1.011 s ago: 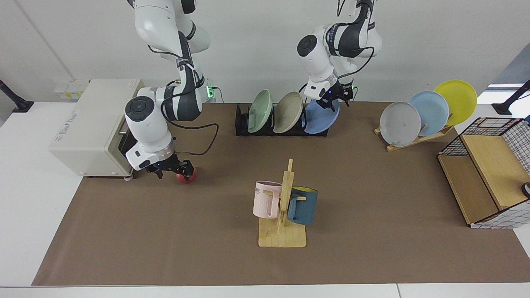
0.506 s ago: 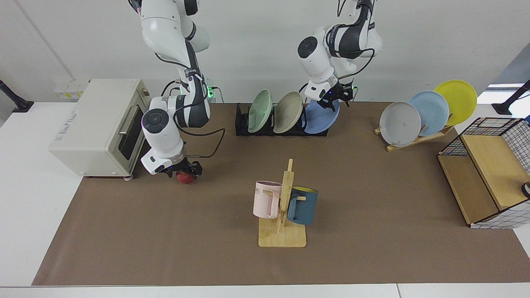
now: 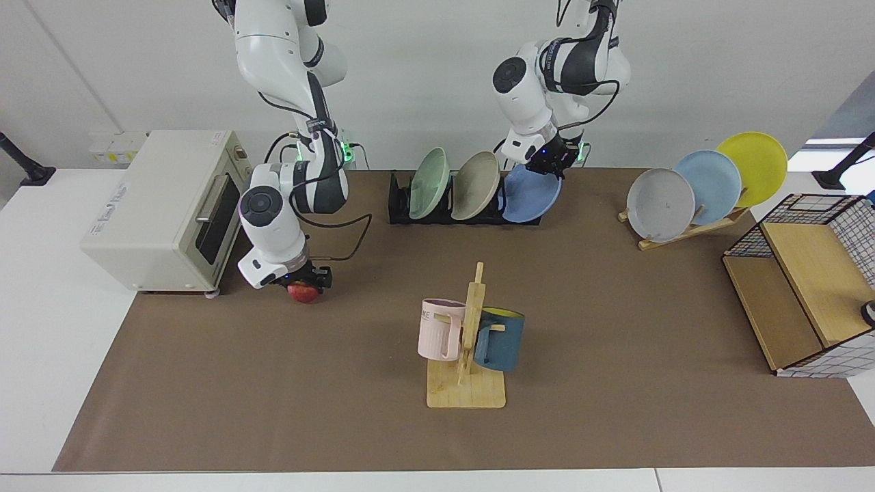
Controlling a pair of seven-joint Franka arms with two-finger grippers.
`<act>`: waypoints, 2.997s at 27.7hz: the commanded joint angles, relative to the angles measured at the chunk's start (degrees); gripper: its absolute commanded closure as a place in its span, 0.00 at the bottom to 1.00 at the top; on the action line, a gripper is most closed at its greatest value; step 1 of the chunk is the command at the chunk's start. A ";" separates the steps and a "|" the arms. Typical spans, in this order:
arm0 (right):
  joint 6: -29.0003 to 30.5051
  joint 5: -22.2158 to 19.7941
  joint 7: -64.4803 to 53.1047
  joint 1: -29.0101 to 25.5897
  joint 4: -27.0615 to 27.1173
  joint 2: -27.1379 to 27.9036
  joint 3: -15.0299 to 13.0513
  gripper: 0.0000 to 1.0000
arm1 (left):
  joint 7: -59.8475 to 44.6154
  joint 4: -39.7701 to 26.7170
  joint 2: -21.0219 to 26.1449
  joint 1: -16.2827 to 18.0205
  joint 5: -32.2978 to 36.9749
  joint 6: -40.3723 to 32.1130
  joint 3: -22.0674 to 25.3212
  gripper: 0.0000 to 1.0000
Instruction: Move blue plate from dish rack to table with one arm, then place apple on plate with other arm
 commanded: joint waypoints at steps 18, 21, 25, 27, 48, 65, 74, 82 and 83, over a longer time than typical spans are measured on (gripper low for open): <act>-13.05 0.57 2.63 -1.82 11.81 -6.32 -0.27 1.00 | 17.68 20.72 3.42 7.81 8.17 -15.05 1.71 1.00; -15.34 0.48 2.72 -1.64 11.90 -9.40 -0.27 1.00 | 18.93 27.84 8.60 9.49 8.00 -15.31 3.28 1.00; -17.27 0.31 2.72 -1.38 11.90 -12.39 -0.28 1.00 | 18.14 33.83 14.41 5.29 6.25 -14.00 11.00 1.00; -17.10 0.22 2.55 -1.38 11.82 -12.75 -0.19 1.00 | 17.87 34.97 15.65 1.95 3.27 -12.69 16.45 1.00; -16.57 0.22 0.79 -2.52 9.44 -13.54 -0.27 1.00 | 15.05 32.08 28.75 -9.14 -22.59 6.92 29.48 1.00; -16.48 1.80 4.65 -0.94 9.53 -13.54 -0.01 1.00 | 15.50 21.36 28.75 -9.41 -31.73 25.55 22.89 1.00; -16.13 1.89 15.02 5.82 9.97 -13.63 -0.10 1.00 | 15.50 17.67 28.57 -9.49 -33.58 31.08 20.61 1.00; -16.05 2.77 18.28 8.46 10.23 -13.89 -0.01 1.00 | 15.50 17.05 29.10 -9.49 -34.28 32.23 20.25 1.00; -16.05 2.77 18.28 8.55 10.15 -13.98 -0.10 1.00 | 15.50 16.96 29.10 -9.58 -34.54 32.23 20.25 1.00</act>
